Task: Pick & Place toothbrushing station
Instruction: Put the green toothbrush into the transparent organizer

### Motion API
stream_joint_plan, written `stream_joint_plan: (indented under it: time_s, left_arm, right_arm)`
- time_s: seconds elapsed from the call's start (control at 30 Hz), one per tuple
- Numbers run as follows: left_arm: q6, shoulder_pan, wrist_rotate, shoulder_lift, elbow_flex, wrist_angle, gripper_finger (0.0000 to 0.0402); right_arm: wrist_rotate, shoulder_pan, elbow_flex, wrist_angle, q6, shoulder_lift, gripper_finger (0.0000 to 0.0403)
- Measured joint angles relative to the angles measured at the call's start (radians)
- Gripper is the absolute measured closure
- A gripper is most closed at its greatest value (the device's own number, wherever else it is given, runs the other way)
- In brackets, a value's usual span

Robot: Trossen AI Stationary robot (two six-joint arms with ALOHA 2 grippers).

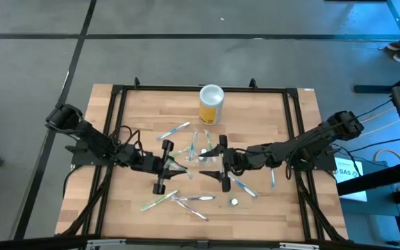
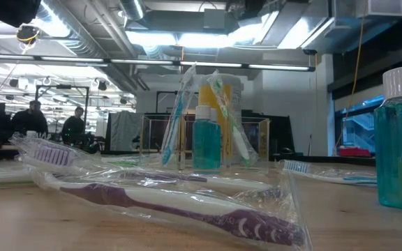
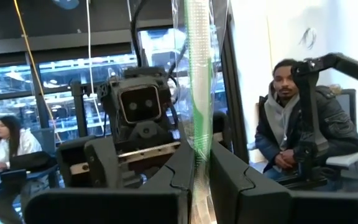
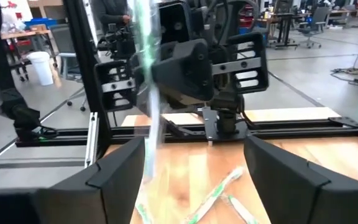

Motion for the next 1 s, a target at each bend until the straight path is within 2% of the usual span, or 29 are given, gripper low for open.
stream_joint_plan:
  time_s: [0.5,1.0]
  left_arm:
    - [0.027,0.055,0.058,0.128,0.11,0.008,0.0379]
    - [0.027,0.074,0.06,0.142,0.124,-0.001,0.0379]
  right_arm:
    - [-0.101,-0.021,0.0,-0.008,0.052,0.0,0.0155]
    - [-0.137,-0.023,0.0,-0.032,0.067,0.0,0.0137]
